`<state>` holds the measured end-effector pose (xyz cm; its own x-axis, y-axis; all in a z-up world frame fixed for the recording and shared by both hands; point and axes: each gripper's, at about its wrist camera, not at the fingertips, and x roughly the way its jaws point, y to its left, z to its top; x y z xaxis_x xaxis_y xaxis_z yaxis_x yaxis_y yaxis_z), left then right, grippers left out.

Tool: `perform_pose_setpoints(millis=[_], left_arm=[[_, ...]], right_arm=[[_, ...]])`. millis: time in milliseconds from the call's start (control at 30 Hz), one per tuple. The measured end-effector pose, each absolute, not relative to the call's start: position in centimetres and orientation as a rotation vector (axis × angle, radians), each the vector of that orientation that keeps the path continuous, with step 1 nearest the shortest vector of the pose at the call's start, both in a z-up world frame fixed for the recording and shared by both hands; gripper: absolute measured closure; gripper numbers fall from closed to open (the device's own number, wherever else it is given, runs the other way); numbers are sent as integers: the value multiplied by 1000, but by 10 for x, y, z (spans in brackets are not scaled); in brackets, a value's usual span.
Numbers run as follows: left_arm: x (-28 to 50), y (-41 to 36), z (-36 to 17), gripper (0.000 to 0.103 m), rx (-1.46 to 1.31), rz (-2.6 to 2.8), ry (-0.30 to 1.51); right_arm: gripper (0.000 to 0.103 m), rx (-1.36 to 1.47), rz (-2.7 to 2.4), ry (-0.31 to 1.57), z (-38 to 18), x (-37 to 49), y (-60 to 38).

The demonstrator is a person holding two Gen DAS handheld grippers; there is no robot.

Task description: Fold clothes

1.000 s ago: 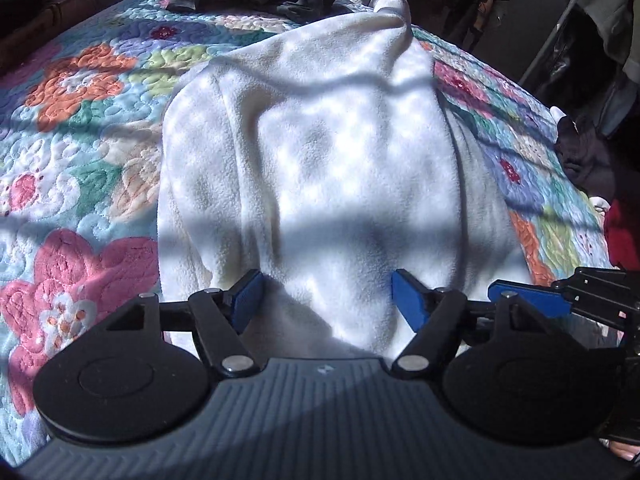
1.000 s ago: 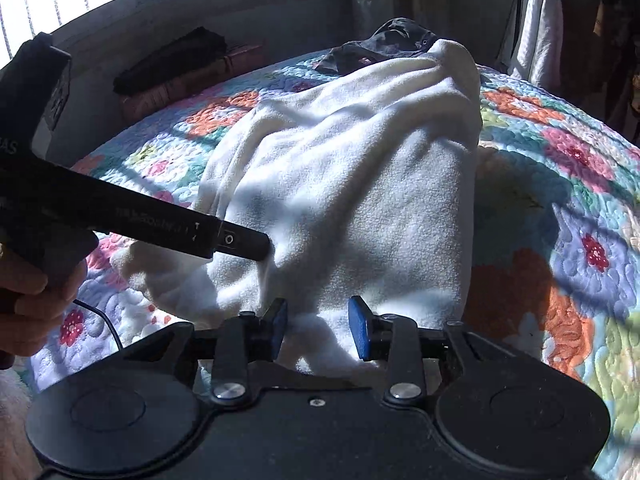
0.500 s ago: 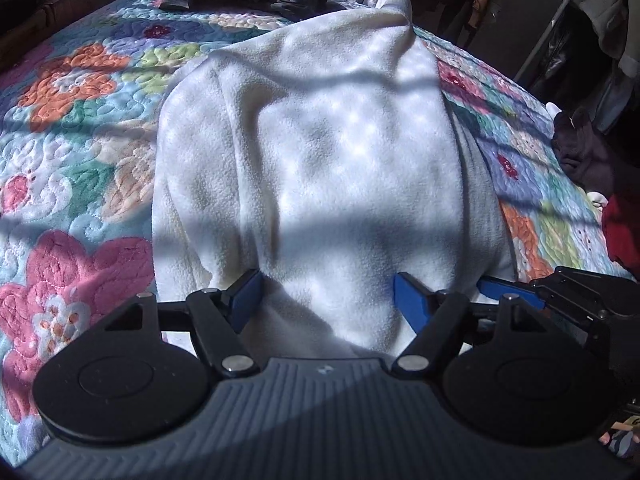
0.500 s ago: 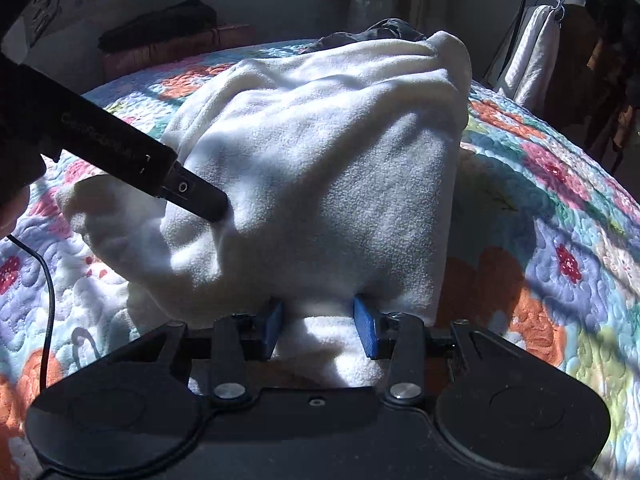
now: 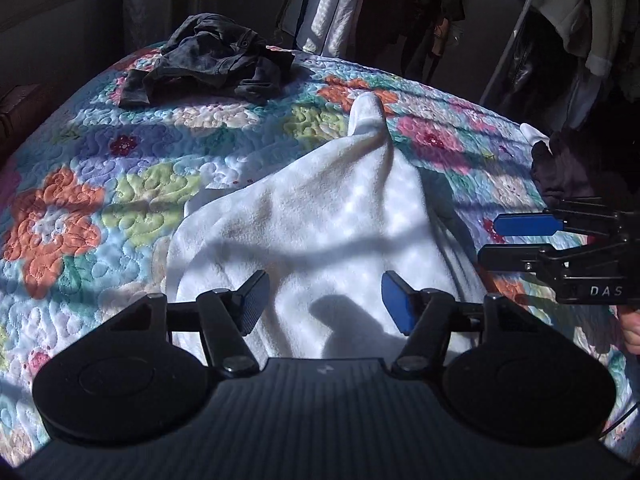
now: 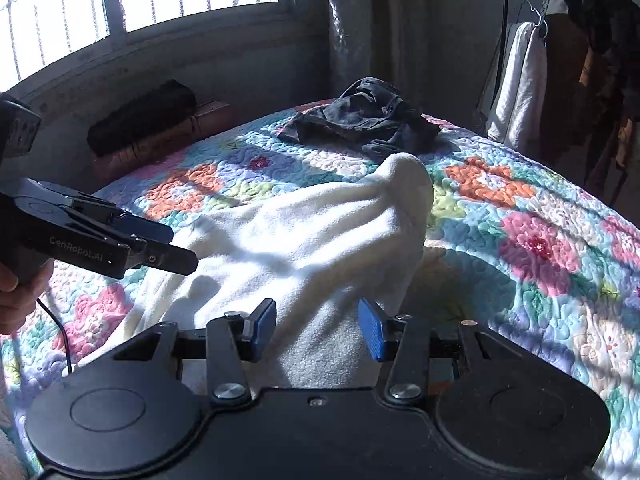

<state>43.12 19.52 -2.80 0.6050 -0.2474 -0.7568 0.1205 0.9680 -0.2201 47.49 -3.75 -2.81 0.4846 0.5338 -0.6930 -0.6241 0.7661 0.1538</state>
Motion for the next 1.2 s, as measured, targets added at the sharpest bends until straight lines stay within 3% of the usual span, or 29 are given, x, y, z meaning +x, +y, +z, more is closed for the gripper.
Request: perform_pose_setpoints(millis=[133,333,500,633,833,1000,1067,1133,1200], left_arm=[[463,180,-44,41,-163,-276,979],[500,168,-77,38,44,-94,1047],[511,181,-80,38,50,-30,1046],[512,186,-74,38,121,48,1006],[517,219,-91,35,-1,65,1045],[479,225,-67,36,-81,114,1014],[452,225,-54,31,-117,80,980],[426,218,-47,22,-148,12,943],[405,206,-47,20,-141,-21,929]], right_arm=[[56,-14,737,878,-60,525,-21],[57,-156,684,909,-103,552,29],[81,-73,630,886,-99,572,19],[83,-57,597,822,-85,578,11],[73,-99,556,874,-95,589,19],[53,16,560,874,-84,547,-8],[51,56,547,831,-76,521,-29],[43,58,517,786,-69,499,-47],[42,46,500,778,-66,484,-59]])
